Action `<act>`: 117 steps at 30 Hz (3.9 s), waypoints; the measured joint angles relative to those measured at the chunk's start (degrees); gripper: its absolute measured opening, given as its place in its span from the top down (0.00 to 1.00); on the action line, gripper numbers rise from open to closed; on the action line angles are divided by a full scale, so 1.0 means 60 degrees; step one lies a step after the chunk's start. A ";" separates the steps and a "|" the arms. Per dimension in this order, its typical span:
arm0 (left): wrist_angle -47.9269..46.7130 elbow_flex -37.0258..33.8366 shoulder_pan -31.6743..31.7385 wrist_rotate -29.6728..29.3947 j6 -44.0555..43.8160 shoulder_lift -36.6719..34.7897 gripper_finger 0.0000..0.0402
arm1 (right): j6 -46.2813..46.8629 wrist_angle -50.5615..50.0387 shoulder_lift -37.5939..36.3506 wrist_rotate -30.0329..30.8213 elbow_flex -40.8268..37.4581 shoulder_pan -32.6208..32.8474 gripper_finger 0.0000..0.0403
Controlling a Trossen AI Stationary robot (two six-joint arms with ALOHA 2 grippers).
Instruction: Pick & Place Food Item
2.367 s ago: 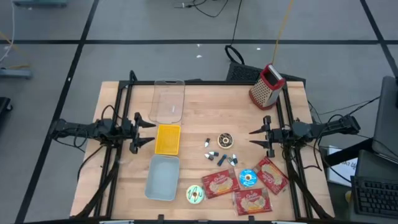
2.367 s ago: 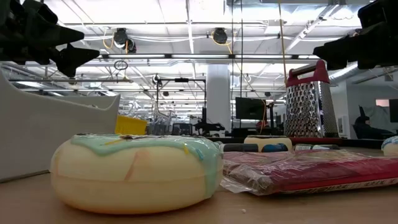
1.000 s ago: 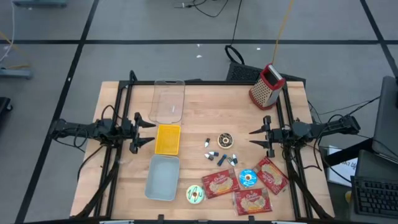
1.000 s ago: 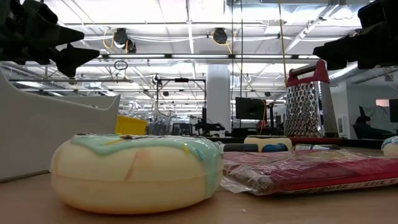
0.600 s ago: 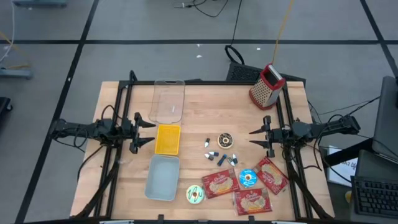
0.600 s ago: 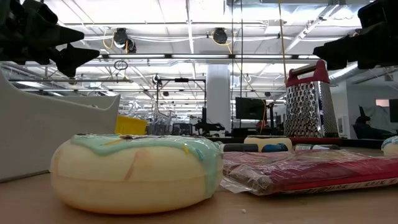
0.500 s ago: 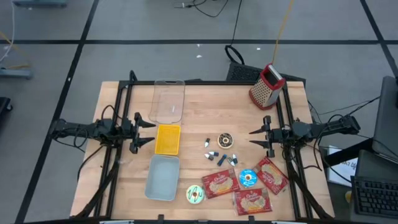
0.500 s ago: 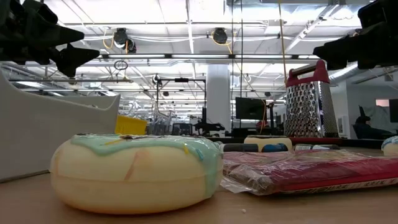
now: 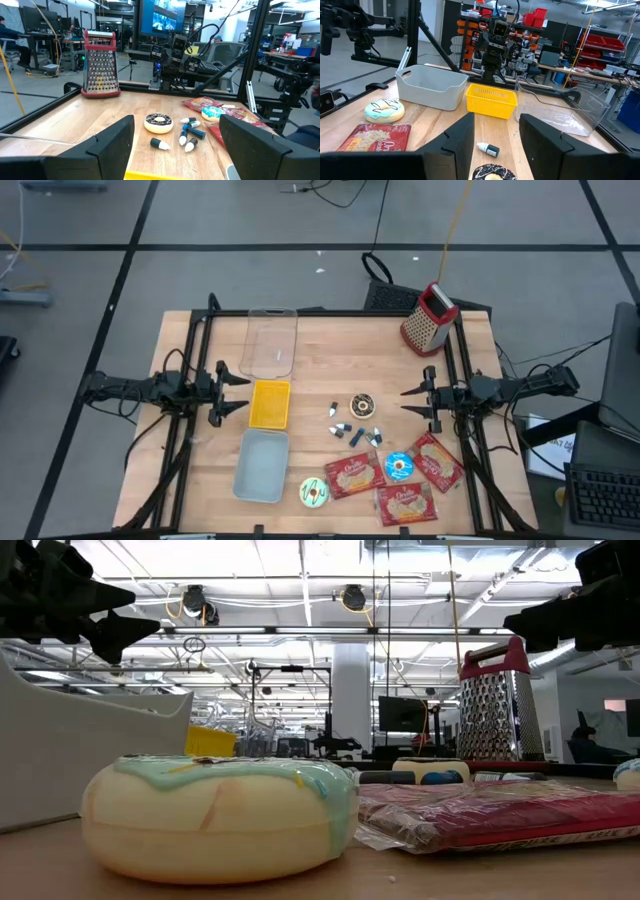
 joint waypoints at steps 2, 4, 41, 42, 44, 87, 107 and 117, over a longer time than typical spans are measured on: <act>-0.0003 0.0000 0.0004 0.0000 0.0001 0.0000 0.26 | -0.0001 0.0002 0.0000 0.0003 0.0001 0.0000 0.64; -0.0002 0.0000 0.0004 0.0000 0.0000 0.0001 0.26 | 0.0002 0.0064 0.0000 -0.0004 0.0001 0.0000 0.64; -0.0002 0.0000 0.0000 0.0000 0.0000 0.0002 0.26 | 0.2972 0.6699 0.5203 -0.0707 0.1710 0.1423 0.28; 0.0004 0.0000 0.0004 0.0000 0.0001 -0.0001 0.26 | 0.2936 0.6160 0.5591 -0.0713 0.2185 0.1517 0.28; 0.0008 0.0000 0.0004 0.0000 0.0000 0.0002 0.26 | 0.3030 0.4382 0.6319 -0.0705 0.3232 0.1713 0.28; -0.0001 0.0000 0.0002 0.0002 0.0003 0.0001 0.26 | 1.1079 -0.8046 0.9454 -0.1324 0.4478 0.2707 0.39; -0.0002 0.0000 0.0002 0.0002 0.0002 0.0001 0.26 | 1.1013 -0.8064 0.9454 -0.1268 0.4478 0.2707 0.86; 0.0000 0.0000 0.0004 0.0000 0.0000 0.0002 0.26 | 1.1406 -0.7846 0.9457 -0.0671 0.4478 0.2465 0.99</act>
